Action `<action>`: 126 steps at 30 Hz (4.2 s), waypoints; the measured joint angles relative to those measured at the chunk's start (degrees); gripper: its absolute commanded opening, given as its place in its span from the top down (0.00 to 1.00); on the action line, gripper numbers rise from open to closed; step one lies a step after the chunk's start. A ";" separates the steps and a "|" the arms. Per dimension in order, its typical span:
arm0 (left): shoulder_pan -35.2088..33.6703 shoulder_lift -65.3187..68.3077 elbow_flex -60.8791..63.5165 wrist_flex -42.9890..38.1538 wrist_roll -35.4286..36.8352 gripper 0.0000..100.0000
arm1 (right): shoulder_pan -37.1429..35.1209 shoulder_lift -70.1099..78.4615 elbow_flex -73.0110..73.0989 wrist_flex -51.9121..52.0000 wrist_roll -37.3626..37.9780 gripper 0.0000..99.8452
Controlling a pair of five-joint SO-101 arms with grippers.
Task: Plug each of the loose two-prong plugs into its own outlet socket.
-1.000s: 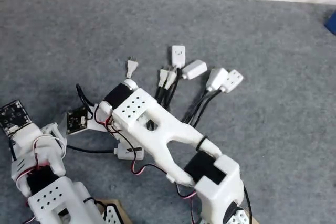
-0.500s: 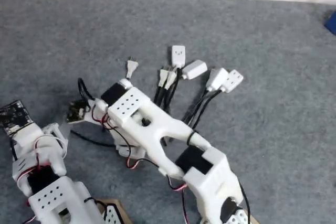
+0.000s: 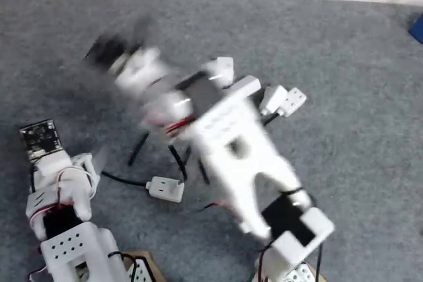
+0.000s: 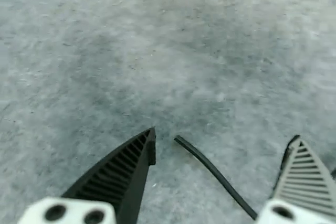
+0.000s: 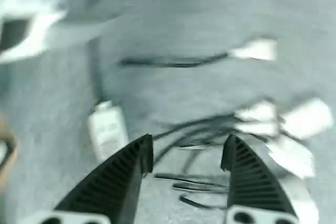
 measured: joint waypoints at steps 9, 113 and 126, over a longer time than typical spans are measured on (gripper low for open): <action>12.22 0.00 -12.92 21.80 -7.47 0.62 | 28.66 -17.76 8.26 0.44 -9.32 0.78; -22.15 92.75 -89.32 25.05 -53.71 1.00 | 38.59 -50.11 109.80 -52.92 -12.40 0.78; -31.91 134.59 -137.41 28.57 -49.85 1.00 | 37.80 -50.11 109.80 -52.92 -12.40 0.78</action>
